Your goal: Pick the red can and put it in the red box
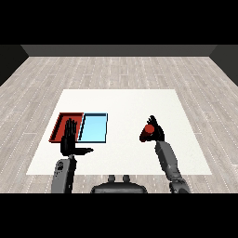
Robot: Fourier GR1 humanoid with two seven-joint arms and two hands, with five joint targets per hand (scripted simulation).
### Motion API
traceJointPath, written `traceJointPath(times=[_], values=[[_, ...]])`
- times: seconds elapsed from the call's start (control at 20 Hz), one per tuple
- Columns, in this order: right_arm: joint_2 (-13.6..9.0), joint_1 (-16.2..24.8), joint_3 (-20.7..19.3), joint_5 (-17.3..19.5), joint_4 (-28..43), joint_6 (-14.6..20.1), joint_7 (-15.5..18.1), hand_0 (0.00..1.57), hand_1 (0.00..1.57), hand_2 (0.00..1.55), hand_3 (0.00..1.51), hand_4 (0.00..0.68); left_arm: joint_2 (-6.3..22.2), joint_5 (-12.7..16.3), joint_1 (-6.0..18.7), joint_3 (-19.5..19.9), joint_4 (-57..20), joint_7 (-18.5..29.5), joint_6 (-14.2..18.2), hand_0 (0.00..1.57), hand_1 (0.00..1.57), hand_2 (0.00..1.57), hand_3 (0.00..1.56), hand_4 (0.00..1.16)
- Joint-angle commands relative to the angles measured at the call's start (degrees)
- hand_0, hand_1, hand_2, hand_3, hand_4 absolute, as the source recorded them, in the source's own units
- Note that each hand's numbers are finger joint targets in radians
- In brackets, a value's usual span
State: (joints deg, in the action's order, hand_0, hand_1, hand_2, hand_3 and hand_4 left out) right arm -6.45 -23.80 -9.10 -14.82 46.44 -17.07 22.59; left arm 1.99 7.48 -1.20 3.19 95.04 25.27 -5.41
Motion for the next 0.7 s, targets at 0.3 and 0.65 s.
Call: traceJointPath(times=[0.3, 0.65], values=[[2.7, -2.0, 2.1, 1.7, 0.4, 3.7, -0.7, 0.0, 0.0, 0.0, 0.0, 0.0, -1.1, -1.3, 1.3, -0.4, -4.1, 3.6, 0.3, 0.0, 0.0, 0.0, 0.0, 0.0], [1.9, -3.8, 0.8, 1.3, -2.5, 5.5, -3.4, 0.0, 0.0, 0.0, 0.0, 0.0, -0.2, -0.1, 3.5, 0.9, -5.4, 2.5, -0.2, 0.0, 0.0, 0.0, 0.0, 0.0]])
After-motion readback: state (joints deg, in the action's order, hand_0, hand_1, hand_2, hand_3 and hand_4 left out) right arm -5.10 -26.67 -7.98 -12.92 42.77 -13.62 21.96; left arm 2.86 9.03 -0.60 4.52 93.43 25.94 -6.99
